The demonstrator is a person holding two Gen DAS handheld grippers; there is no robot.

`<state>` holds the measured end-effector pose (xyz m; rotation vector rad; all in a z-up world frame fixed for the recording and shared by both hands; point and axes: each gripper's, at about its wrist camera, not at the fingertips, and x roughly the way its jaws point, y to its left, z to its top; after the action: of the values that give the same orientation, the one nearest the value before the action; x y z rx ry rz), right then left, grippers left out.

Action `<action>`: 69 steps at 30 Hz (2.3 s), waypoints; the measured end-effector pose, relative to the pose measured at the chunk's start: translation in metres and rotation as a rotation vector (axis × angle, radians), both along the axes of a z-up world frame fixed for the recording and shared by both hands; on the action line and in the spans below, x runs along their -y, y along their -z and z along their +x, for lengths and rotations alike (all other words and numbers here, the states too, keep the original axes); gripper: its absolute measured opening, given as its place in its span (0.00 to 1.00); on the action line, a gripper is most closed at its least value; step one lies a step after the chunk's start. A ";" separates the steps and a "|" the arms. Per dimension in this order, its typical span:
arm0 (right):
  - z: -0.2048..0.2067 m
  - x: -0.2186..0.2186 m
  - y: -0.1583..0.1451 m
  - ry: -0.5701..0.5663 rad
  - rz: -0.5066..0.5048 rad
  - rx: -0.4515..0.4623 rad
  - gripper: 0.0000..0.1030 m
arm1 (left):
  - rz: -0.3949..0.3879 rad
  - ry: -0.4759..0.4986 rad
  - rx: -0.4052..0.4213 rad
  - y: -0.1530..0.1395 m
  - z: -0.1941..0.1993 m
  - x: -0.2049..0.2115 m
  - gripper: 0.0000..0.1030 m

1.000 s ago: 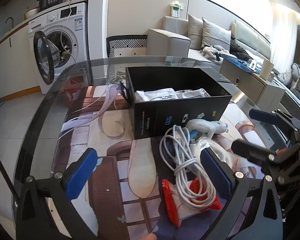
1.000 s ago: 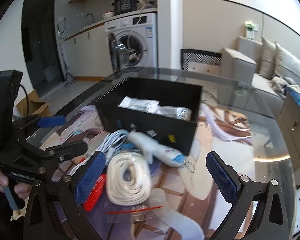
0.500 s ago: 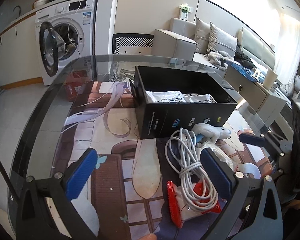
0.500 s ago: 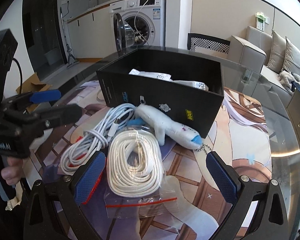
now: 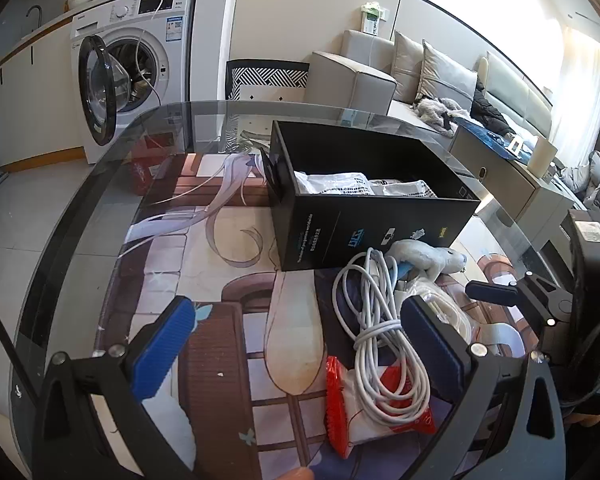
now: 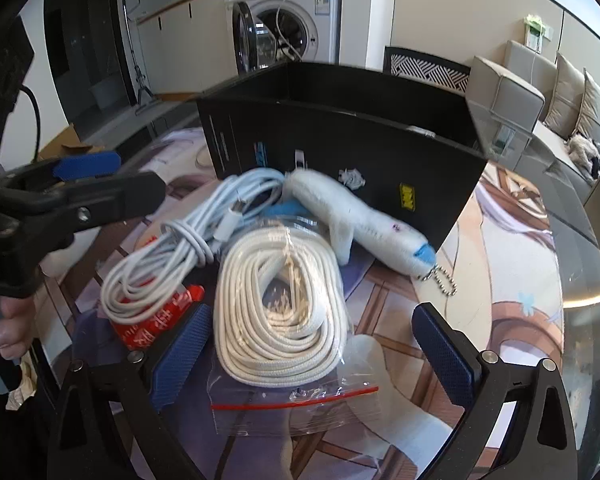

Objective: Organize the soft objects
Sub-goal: 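Reach the right tool to the clear bag of white rope and grasp it, then grasp the coiled white cable with the left tool while right tool holds the rope bag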

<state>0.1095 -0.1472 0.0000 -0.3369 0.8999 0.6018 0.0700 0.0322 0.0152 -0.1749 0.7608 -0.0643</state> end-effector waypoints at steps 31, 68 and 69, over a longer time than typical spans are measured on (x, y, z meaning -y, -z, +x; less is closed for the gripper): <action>-0.016 -0.006 -0.032 -0.086 0.024 0.051 0.39 | -0.007 0.024 -0.026 0.008 0.001 0.005 1.00; -0.017 0.013 -0.064 -0.010 0.099 0.154 0.39 | 0.005 0.174 -0.094 0.018 0.012 0.042 0.35; -0.018 0.013 -0.064 -0.009 0.101 0.154 0.39 | 0.004 0.176 -0.092 0.018 0.012 0.042 0.34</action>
<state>0.0920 -0.1604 0.0643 -0.2921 0.7181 0.6184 0.0817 -0.0099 -0.0024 -0.1069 0.8665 -0.2229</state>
